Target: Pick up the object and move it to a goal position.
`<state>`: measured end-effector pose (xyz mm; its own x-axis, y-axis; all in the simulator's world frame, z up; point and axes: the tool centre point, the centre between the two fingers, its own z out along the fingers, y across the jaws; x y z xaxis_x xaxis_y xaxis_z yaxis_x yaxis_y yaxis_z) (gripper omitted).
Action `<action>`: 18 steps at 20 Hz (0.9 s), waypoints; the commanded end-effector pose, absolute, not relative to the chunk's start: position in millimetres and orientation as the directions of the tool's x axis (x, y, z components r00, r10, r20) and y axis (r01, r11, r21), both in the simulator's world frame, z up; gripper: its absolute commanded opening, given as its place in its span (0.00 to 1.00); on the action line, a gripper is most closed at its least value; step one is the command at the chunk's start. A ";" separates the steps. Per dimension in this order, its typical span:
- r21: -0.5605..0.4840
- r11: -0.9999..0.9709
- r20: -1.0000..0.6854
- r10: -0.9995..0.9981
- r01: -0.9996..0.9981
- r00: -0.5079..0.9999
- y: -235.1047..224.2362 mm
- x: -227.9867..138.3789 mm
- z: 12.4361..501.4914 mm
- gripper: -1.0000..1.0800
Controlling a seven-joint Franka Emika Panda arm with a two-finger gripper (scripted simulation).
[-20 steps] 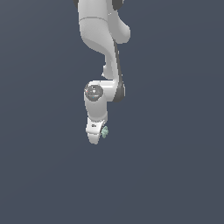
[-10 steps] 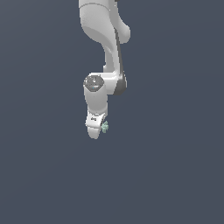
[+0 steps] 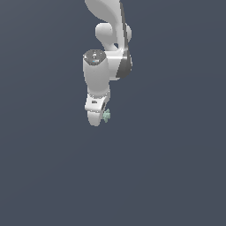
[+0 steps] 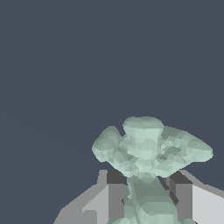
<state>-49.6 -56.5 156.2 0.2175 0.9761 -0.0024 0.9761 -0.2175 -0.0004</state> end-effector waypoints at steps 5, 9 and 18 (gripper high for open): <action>0.000 -0.217 -0.002 0.976 0.976 0.217 -50.7 -69.3 221.0 0.00; 0.000 -0.216 0.000 0.976 0.976 0.216 -46.9 -81.9 264.6 0.00; 0.000 -0.216 0.002 0.976 0.976 0.216 -39.3 -108.6 361.0 0.00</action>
